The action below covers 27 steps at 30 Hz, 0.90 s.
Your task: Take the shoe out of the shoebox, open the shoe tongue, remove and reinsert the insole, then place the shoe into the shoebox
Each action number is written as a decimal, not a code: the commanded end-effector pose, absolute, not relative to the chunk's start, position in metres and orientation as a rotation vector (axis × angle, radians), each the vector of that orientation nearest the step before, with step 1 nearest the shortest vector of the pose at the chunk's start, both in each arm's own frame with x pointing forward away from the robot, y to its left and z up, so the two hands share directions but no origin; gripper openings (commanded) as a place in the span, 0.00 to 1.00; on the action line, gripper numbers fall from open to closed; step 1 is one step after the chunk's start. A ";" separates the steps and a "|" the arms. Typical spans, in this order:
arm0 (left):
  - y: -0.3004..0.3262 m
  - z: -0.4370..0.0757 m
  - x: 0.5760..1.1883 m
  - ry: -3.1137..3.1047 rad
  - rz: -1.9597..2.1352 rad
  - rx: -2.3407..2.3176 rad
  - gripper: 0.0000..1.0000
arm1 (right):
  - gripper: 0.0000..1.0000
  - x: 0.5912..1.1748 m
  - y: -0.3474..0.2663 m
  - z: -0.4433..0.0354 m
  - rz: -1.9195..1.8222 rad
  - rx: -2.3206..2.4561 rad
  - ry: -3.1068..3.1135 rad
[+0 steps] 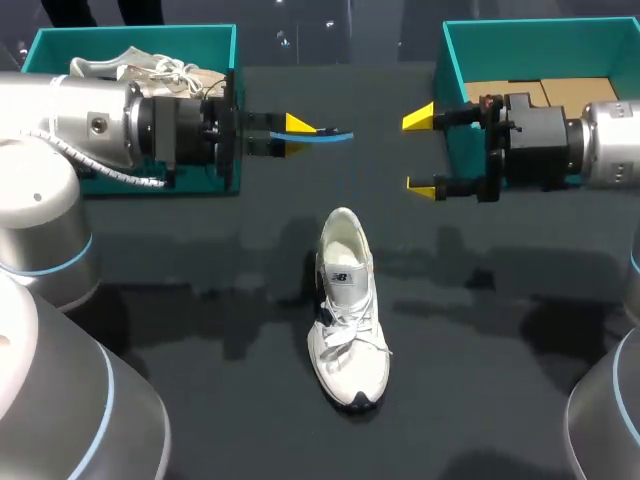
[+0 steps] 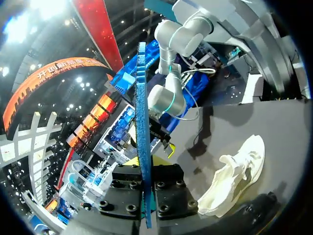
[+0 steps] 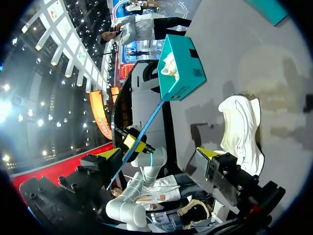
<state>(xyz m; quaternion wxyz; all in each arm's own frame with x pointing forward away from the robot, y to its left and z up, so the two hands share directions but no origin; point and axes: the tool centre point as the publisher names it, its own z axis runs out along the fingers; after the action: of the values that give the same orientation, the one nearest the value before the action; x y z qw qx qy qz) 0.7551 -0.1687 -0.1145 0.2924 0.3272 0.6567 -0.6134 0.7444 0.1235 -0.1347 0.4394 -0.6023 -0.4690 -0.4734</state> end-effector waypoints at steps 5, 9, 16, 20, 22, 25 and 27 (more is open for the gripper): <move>-0.167 -0.115 0.747 1.477 -1.247 1.099 0.00 | 1.00 0.744 0.125 -0.135 -1.176 -1.499 -1.165; -0.167 -0.115 0.747 1.477 -1.247 1.099 0.00 | 1.00 0.744 0.125 -0.135 -1.176 -1.499 -1.165; -0.176 -0.125 0.752 1.380 -1.175 1.103 0.00 | 1.00 0.744 0.125 -0.135 -1.176 -1.499 -1.165; -0.179 -0.129 0.756 1.371 -1.179 1.097 0.00 | 1.00 0.743 0.134 -0.137 -1.194 -1.452 -1.222; -0.182 -0.131 0.757 1.368 -1.179 1.099 0.00 | 1.00 0.740 0.137 -0.139 -1.217 -1.420 -1.240; -0.186 -0.133 0.758 1.359 -1.184 1.104 0.00 | 1.00 0.737 0.143 -0.141 -1.216 -1.388 -1.267; -0.190 -0.133 0.760 1.347 -1.178 1.113 0.00 | 1.00 0.736 0.148 -0.143 -1.207 -1.359 -1.287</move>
<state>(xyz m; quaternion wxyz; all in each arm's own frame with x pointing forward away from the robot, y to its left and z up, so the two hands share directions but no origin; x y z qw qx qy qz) 0.7533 -0.1815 -0.1317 0.4927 0.4574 0.5591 -0.4852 0.7298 0.1398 -0.1376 0.4362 -0.5540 -0.5144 -0.4880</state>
